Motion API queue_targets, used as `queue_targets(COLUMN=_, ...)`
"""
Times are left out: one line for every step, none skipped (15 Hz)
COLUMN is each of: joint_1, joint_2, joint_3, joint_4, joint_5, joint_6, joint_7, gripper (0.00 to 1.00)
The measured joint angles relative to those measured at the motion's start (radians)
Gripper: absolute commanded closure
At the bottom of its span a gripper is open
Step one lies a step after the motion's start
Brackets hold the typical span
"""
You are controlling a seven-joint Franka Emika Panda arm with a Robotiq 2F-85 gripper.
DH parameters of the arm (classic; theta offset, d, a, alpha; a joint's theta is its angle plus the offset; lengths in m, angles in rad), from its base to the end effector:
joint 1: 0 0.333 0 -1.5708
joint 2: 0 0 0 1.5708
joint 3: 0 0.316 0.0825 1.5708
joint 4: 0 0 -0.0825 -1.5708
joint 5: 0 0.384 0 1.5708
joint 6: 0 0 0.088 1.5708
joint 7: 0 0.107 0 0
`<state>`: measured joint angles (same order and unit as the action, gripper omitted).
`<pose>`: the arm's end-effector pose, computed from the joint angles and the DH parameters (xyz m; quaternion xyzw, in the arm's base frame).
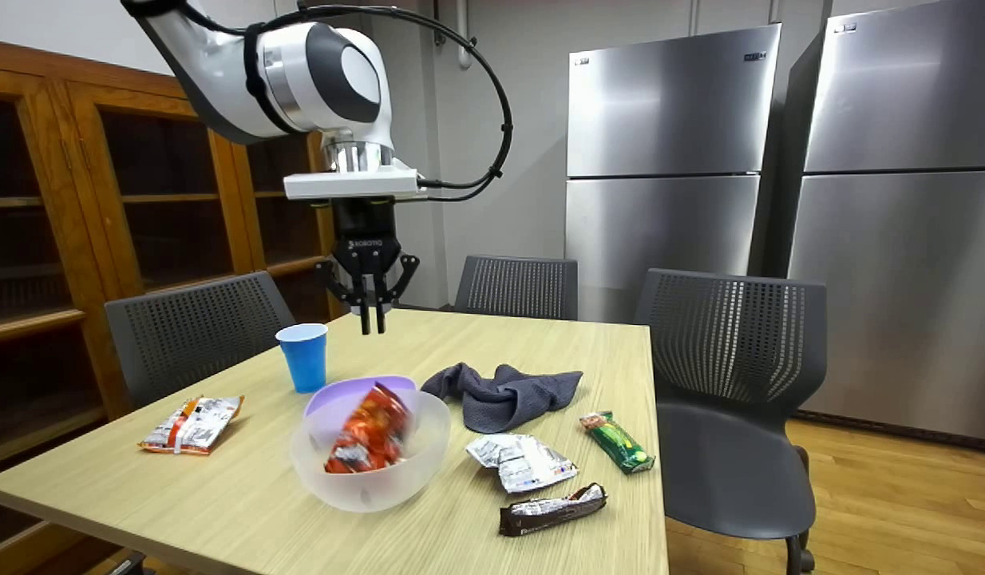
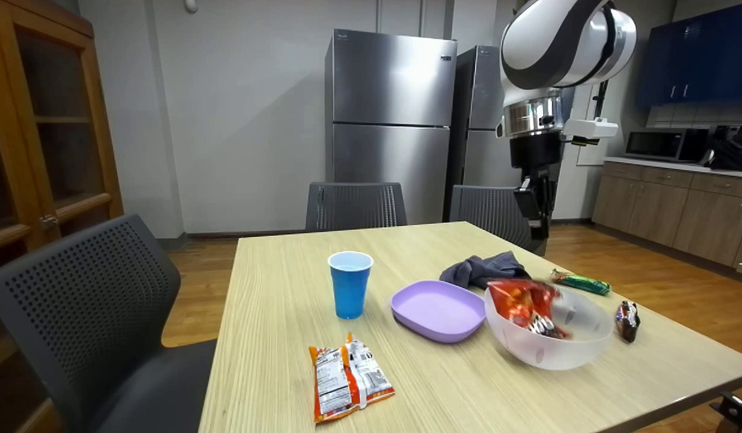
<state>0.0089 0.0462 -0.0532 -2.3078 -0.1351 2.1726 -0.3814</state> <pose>0.4941 -0.0271 0.3116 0.9723 0.2091 -0.0996 0.0329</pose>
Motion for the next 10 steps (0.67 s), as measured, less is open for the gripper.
queue_targets(joint_1=0.0, joint_2=0.0, joint_3=0.0, joint_4=0.001, joint_5=0.0, joint_6=0.0, joint_7=0.011, gripper=0.43)
queue_targets(joint_1=0.0, joint_2=-0.001, joint_3=0.0, joint_4=0.003, joint_5=0.0, joint_6=0.0, joint_7=0.02, gripper=0.37)
queue_targets(joint_1=0.0, joint_2=-0.001, joint_3=0.0, joint_4=0.004, joint_5=0.0, joint_6=0.0, joint_7=0.026, gripper=0.28)
queue_targets(joint_1=-0.001, joint_2=-0.002, joint_3=0.0, joint_4=0.005, joint_5=-0.001, joint_6=0.0, joint_7=0.031, gripper=0.19)
queue_targets(joint_1=-0.003, joint_2=-0.003, joint_3=0.0, joint_4=0.005, joint_5=-0.002, joint_6=0.0, joint_7=0.036, gripper=0.13)
queue_targets(joint_1=-0.006, joint_2=-0.004, joint_3=-0.001, joint_4=0.005, joint_5=-0.004, joint_6=0.0, joint_7=0.042, gripper=0.04)
queue_targets(joint_1=-0.01, joint_2=-0.004, joint_3=-0.002, joint_4=0.005, joint_5=-0.005, joint_6=0.0, joint_7=0.048, gripper=0.01)
queue_targets(joint_1=-0.016, joint_2=-0.004, joint_3=-0.005, joint_4=0.005, joint_5=-0.008, joint_6=0.0, joint_7=0.055, gripper=0.0)
queue_targets(joint_1=-0.022, joint_2=-0.004, joint_3=-0.011, joint_4=0.004, joint_5=-0.011, joint_6=0.0, joint_7=0.06, gripper=0.0)
queue_targets(joint_1=-0.03, joint_2=-0.004, joint_3=-0.018, joint_4=0.003, joint_5=-0.012, joint_6=0.0, joint_7=0.065, gripper=0.0)
